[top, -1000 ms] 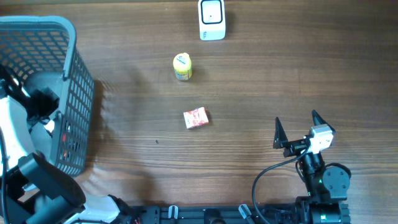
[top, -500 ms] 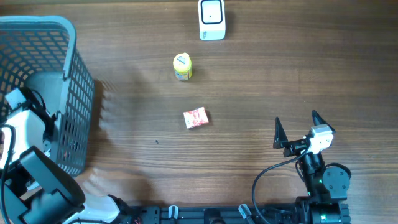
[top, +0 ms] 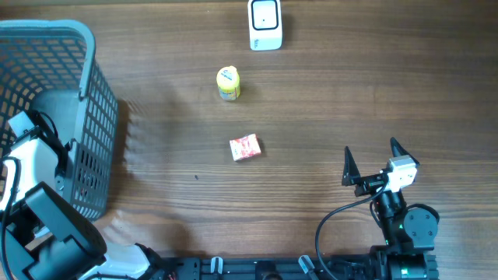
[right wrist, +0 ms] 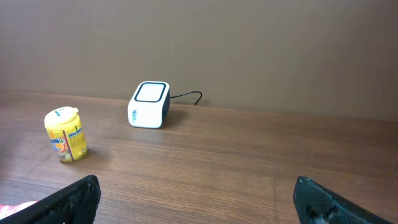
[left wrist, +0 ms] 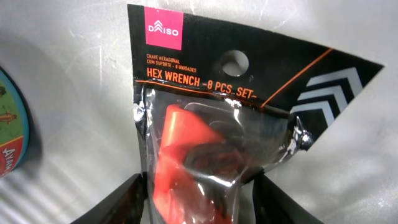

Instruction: Scan the item barcode

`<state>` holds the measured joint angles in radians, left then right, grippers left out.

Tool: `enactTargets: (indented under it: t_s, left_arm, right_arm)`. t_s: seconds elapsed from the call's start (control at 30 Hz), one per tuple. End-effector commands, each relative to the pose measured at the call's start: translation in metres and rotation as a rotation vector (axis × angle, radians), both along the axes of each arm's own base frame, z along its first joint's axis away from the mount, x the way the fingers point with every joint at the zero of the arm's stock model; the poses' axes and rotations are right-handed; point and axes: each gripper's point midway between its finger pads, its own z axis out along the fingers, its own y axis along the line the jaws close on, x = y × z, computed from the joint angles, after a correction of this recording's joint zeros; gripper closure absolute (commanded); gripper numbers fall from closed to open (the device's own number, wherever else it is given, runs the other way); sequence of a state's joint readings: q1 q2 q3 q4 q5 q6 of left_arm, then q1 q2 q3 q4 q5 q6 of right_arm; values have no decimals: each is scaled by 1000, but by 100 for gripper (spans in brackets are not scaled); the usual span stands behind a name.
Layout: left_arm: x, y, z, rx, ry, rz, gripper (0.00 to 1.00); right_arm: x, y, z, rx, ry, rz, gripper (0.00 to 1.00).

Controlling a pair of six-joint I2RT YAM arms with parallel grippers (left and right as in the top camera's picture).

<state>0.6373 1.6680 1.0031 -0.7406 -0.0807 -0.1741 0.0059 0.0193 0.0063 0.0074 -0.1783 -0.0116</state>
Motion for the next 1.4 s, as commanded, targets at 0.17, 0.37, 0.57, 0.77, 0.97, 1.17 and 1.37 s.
enactTargets:
  t_s: [0.17,0.37,0.57,0.77,0.97,1.17,1.37]
  left_arm:
    - [5,7,7,24,-47,99,60]
    - [23,15,33,41,-151,177,75]
    - [73,13,115,1,-449,157,76]
    - [57,22,134,92,-418,189,36]
    - [31,18,40,17,-160,225,22]
    - [23,22,9,13,-57,236,28]
    - [21,29,9,54,-43,243,61]
  right_arm:
    - [0,0,3,12,-10,-2,0]
    - [0,0,3,12,-10,-2,0]
    - [0,0,3,12,-10,-2,0]
    - [0,0,3,12,-10,-2,0]
    - [0,0,3,12,-10,-2,0]
    - [0,0,3,12,-10,-2,0]
    - [0,0,3,12,-10,-2,0]
